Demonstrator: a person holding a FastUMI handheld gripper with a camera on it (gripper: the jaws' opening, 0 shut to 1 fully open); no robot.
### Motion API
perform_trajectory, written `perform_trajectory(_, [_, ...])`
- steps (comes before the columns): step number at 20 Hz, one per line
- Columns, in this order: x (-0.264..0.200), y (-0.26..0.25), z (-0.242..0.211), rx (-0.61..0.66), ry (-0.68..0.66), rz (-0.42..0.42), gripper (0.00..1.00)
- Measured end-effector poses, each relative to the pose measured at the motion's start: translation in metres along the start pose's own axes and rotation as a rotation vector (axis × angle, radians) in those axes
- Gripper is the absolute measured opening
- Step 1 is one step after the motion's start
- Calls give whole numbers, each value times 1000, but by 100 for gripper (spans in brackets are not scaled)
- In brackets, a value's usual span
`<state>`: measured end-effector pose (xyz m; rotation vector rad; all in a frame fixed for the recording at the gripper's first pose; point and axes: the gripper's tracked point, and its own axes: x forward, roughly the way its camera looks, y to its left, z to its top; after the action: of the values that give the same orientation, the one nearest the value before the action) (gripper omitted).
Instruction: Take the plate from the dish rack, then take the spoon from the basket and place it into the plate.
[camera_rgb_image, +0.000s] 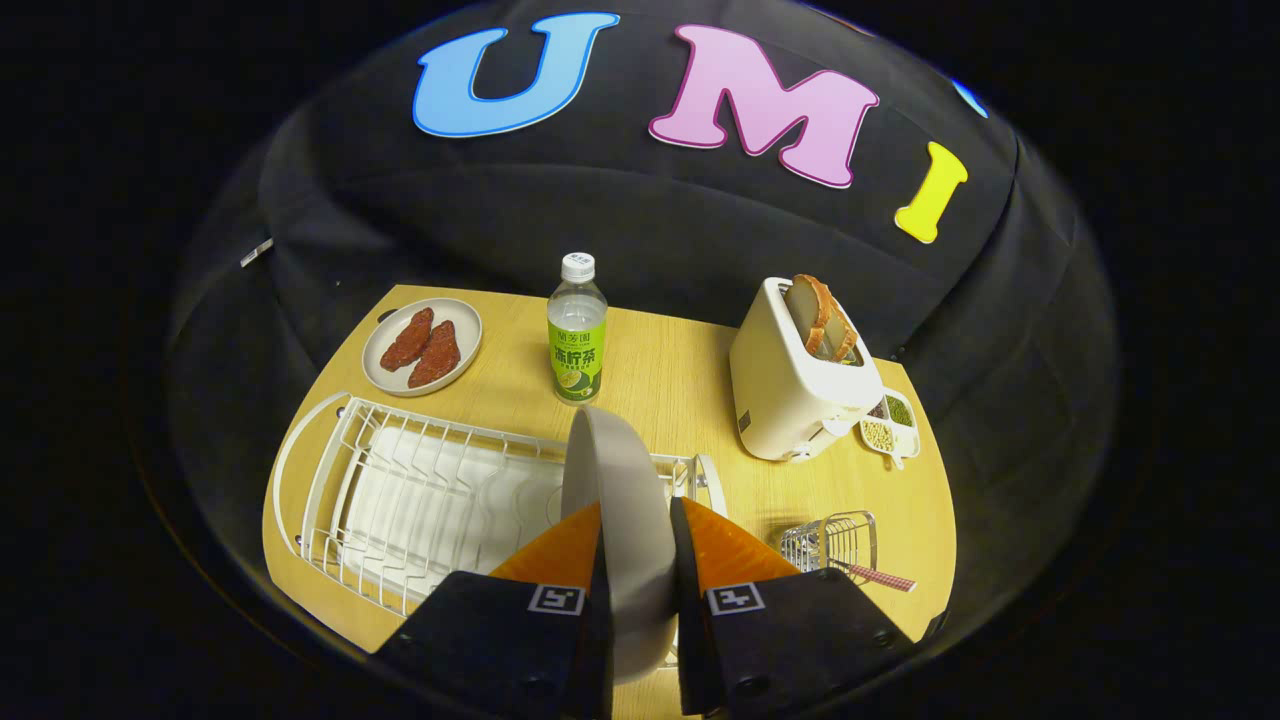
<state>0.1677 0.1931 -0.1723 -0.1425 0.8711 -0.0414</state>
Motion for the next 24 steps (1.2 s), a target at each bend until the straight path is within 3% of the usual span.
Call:
perform_trajectory(4, [-1, -14, 2, 19, -7, -11, 29])
perform_trajectory(10, [-3, -29, -21, 104, 31, 56, 25])
perform_trajectory(18, [-76, -70, -34, 168, -74, 295, 25])
perform_trajectory(24, [-118, -124, -98, 310, -44, 357, 25])
